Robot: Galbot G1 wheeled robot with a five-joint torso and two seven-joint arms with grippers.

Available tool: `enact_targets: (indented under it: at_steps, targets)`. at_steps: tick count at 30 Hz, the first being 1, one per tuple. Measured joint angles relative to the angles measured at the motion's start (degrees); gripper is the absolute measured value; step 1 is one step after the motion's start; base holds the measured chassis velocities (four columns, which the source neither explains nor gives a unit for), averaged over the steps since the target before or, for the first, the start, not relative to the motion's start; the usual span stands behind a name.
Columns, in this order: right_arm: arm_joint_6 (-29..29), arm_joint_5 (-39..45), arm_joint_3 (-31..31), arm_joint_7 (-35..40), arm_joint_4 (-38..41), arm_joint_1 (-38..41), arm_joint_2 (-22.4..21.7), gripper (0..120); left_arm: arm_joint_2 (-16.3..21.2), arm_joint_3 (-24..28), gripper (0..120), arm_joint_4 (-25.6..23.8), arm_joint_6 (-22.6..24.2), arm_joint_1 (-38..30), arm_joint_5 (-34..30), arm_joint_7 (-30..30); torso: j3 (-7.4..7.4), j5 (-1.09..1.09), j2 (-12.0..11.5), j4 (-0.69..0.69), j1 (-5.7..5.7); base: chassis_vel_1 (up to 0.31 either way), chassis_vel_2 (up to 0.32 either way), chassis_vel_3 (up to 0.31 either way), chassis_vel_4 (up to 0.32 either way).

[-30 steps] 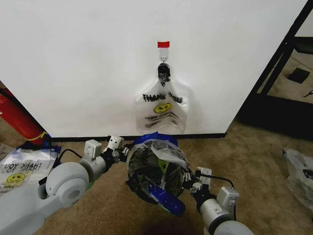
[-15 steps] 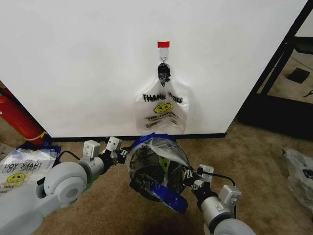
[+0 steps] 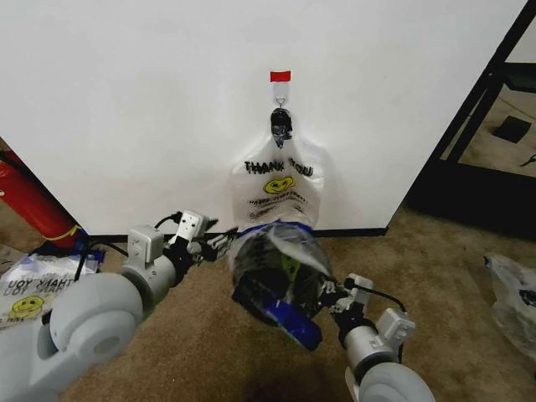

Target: Pick up the garbage bag from the wall and place it over the trash bin.

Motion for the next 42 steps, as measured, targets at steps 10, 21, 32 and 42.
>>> enact_targets:
  at_steps: [10, 21, 32, 42]
  targets:
    - [2.1, -0.4, 2.1, 1.3, -1.9, 1.2, 3.1, 2, -10.6, 5.5, 98, -0.5, -5.7, 16.2, 0.7, 0.2, 0.00, 0.00, 0.0, 0.03, 0.00, 0.000, 0.000, 0.000, 0.000]
    - [1.7, -0.3, 3.5, 1.6, -2.1, 1.5, 4.9, 2, -14.0, 7.3, 88, -0.4, -6.2, 17.2, -13.8, 0.9, 0.00, -0.01, 0.0, 0.04, 0.00, 0.000, 0.000, 0.000, 0.000]
    - [-0.7, 4.8, 4.3, 4.6, -1.4, 2.0, 5.5, 2, -18.2, 5.6, 72, -0.4, -11.0, 17.0, -25.2, -0.2, 0.00, -0.01, 0.0, 0.04, 0.00, 0.000, 0.000, 0.000, 0.000]
    - [-1.1, 4.4, 3.6, 4.7, -1.6, 2.1, 6.1, 2, -17.7, 7.1, 54, -0.3, -9.7, 17.8, -23.7, 0.0, 0.00, -0.01, 0.0, 0.04, 0.00, 0.000, 0.000, 0.000, 0.000]
